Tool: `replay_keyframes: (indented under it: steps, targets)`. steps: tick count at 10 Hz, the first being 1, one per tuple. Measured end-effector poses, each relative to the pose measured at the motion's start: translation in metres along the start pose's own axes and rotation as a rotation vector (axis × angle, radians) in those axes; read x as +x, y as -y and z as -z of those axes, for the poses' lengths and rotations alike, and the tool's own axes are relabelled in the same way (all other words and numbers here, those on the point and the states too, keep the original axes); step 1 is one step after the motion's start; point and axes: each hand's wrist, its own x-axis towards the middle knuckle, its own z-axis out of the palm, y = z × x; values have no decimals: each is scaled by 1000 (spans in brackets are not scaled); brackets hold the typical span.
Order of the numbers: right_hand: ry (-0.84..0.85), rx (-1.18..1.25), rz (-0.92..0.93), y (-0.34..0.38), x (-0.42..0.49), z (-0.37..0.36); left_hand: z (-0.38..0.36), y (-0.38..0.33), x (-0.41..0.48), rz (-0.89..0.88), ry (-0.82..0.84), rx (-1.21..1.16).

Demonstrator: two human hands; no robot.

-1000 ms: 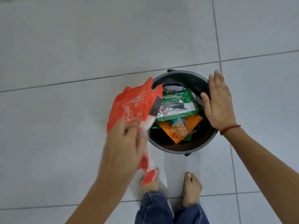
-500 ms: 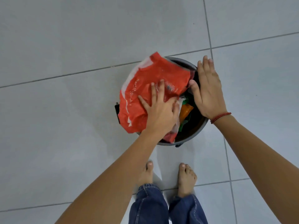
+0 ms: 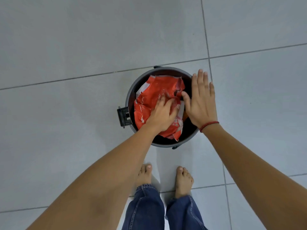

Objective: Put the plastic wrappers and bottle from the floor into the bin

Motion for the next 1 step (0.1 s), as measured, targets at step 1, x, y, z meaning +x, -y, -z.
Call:
replay_keyframes:
  steps: [1]
  targets:
    - [-24, 25, 14, 18, -8, 14, 21, -14, -20, -17, -146, -25]
